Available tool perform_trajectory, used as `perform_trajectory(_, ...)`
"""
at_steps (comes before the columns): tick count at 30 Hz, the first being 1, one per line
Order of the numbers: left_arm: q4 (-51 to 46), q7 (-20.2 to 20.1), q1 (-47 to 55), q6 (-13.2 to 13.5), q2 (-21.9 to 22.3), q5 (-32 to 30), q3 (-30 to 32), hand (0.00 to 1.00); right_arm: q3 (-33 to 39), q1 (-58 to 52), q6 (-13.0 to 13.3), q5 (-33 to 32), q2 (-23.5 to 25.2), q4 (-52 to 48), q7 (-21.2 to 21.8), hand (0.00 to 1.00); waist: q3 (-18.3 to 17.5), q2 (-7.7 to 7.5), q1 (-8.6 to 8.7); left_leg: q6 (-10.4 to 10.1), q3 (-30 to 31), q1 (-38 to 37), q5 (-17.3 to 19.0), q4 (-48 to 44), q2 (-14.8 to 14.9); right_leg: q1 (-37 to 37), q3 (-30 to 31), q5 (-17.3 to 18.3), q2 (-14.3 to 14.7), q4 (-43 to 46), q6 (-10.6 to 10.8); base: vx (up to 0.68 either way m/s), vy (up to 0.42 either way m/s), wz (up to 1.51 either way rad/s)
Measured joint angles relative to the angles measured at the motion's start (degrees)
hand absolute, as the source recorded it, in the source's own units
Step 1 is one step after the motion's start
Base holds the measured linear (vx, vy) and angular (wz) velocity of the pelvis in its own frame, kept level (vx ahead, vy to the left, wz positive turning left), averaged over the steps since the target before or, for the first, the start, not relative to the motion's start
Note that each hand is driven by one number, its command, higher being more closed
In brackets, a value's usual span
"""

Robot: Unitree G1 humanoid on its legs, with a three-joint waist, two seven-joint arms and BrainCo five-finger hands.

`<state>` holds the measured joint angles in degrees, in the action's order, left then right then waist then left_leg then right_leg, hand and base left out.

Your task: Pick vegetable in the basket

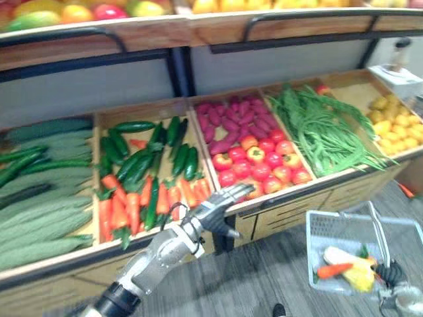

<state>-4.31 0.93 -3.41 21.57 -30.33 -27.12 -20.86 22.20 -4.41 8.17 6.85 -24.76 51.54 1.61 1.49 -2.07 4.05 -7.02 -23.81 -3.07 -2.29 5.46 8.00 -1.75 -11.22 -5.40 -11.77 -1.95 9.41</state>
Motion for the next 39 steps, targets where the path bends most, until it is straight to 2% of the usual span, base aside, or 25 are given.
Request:
perform_trajectory(4, -5.1, 2.95, 7.64, -2.0, 6.18, 0.02, 10.15, 0.0, 10.32, -0.21, -0.99, -0.04, 5.56, 13.18, -4.04, 1.0, -0.47, -0.46, -1.47, 0.65, 7.27, 3.6, -1.79, 0.35, -0.87, 1.48, -6.35, 2.24, -1.17, 0.19, 0.11, -0.06, -0.016, 0.86)
perform_trajectory(7, -6.55, 5.97, 11.7, -3.52, 10.59, 1.33, 15.22, 0.0, 13.5, -1.58, -3.21, -0.05, 8.54, 16.57, -6.92, 1.0, -0.69, -0.21, -2.9, 0.4, 10.53, 4.3, -2.36, 0.35, -0.81, 2.53, -9.47, 3.3, -1.0, 0.52, -0.95, -0.05, -0.011, 0.63)
perform_trajectory(8, -6.54, 7.67, 13.48, -4.45, 12.26, 1.85, 17.61, 0.0, 13.5, -2.41, -3.97, -0.06, 9.81, 16.82, -7.64, 1.0, -0.82, -0.33, -2.9, 0.56, 11.75, 4.73, -2.48, 0.36, -0.81, 2.76, -10.59, 3.91, -1.02, 0.89, -1.0, -0.05, -0.008, 0.46)
perform_trajectory(12, -4.91, 10.64, 17.27, -6.17, 17.79, 2.24, 25.24, 0.0, 13.51, -3.68, -3.97, 0.01, 12.33, 16.64, -8.78, 1.0, -1.71, -0.06, -3.04, 0.62, 13.84, 5.74, -2.65, 0.38, -1.05, 2.88, -12.45, 4.45, -1.08, 0.99, -0.87, -0.04, 0.004, 0.26)
perform_trajectory(14, -0.14, 13.58, 17.24, -8.18, 21.71, 2.48, 30.39, 0.0, 13.43, -4.07, -3.96, 0.0, 13.22, 16.08, -9.25, 1.0, -1.9, 0.08, -3.29, 0.64, 15.32, 6.22, -2.67, 0.38, -1.33, 3.04, -13.52, 4.55, -1.13, 0.95, -1.0, -0.01, 0.009, 0.19)
perform_trajectory(17, 7.38, 16.78, 17.29, -11.53, 24.11, 3.93, 35.47, 0.0, 13.18, -4.73, -3.89, -0.06, 15.36, 14.66, -10.47, 1.0, -2.41, -0.16, -3.66, 0.69, 16.72, 7.14, -2.9, 0.38, -1.34, 3.17, -14.82, 4.56, -0.85, 0.44, -1.02, 0.01, -0.01, 0.18)
perform_trajectory(24, 30.96, 21.36, 17.22, -15.5, 24.2, 4.2, 44.0, 0.0, 8.43, -4.54, -3.57, 0.0, 18.55, 13.34, -11.1, 1.0, -2.79, -1.47, -4.04, 0.57, 17.78, 6.8, -3.26, 0.37, -1.34, 4.26, -15.72, 4.67, -0.63, -0.03, -1.23, 0.06, -0.021, 0.07)
perform_trajectory(28, 48.81, 21.29, 17.18, -17.67, 24.23, 4.41, 47.22, 0.0, 6.38, -4.08, -2.62, 0.08, 19.43, 13.35, -11.08, 1.0, -2.58, -2.15, -3.93, 0.23, 17.79, 5.72, -2.73, 0.38, -1.37, 5.66, -16.04, 4.84, -0.55, -0.66, -1.03, 0.05, -0.023, 0.03)
perform_trajectory(32, 60.0, 20.45, 17.4, -19.24, 25.23, 6.31, 49.56, 0.0, 5.89, -3.44, -2.29, 1.6, 19.34, 13.45, -11.11, 1.0, -2.37, -1.71, -3.97, 0.07, 16.72, 4.78, -2.28, 0.39, -1.21, 6.15, -15.28, 4.97, -0.4, -0.98, -0.99, 0.01, -0.017, -0.09)
perform_trajectory(36, 63.14, 18.05, 17.92, -19.33, 25.89, 9.23, 50.03, 0.0, 4.43, -3.04, -2.23, 1.87, 19.26, 13.68, -11.1, 1.0, -2.37, -1.39, -3.95, -0.09, 16.27, 4.2, -1.92, 0.41, -1.11, 6.2, -14.51, 4.99, -0.4, -0.96, -0.99, 0.0, -0.013, -0.13)
perform_trajectory(39, 65.04, 14.1, 17.74, -19.56, 25.87, 11.53, 49.93, 0.0, 4.1, -2.35, -2.24, 2.15, 19.26, 14.53, -10.98, 1.0, -2.31, -1.22, -3.96, -0.21, 15.0, 3.55, -1.44, 0.41, -1.02, 6.09, -13.33, 5.0, -0.45, -0.95, -0.98, 0.0, -0.005, -0.18)
